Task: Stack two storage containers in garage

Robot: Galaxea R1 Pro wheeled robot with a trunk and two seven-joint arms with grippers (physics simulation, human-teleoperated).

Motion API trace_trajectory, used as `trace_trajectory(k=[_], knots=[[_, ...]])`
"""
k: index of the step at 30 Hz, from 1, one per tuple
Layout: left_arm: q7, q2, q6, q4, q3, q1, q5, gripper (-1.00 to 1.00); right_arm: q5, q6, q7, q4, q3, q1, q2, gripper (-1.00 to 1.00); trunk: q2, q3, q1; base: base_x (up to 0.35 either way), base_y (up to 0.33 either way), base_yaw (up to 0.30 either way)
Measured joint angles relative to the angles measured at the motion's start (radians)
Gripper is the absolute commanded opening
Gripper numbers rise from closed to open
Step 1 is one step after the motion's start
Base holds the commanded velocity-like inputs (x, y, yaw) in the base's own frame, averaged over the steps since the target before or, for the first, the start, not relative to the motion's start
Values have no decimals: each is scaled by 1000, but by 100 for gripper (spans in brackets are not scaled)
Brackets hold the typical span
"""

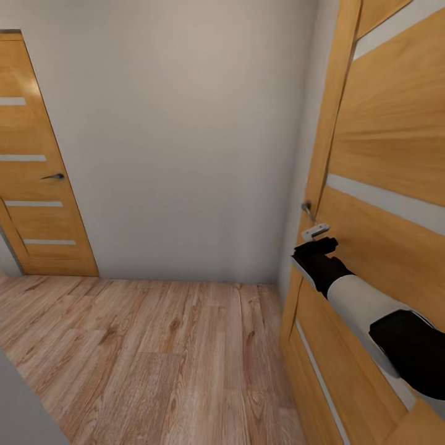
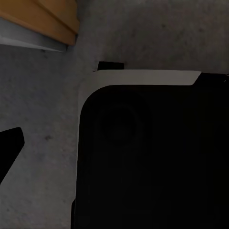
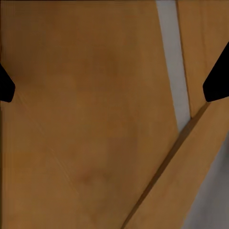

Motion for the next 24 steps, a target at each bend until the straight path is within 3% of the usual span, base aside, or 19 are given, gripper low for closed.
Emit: trace_trajectory(k=[12,24], knots=[[0,0,0,0,0,0,0,100,3,-11,1,0,0,0,-38,100,0,0,0,0,0,0],[0,0,0,0,0,0,0,100,4,-9,1,0,-2,0,-37,100,0,0,0,0,0,0]])
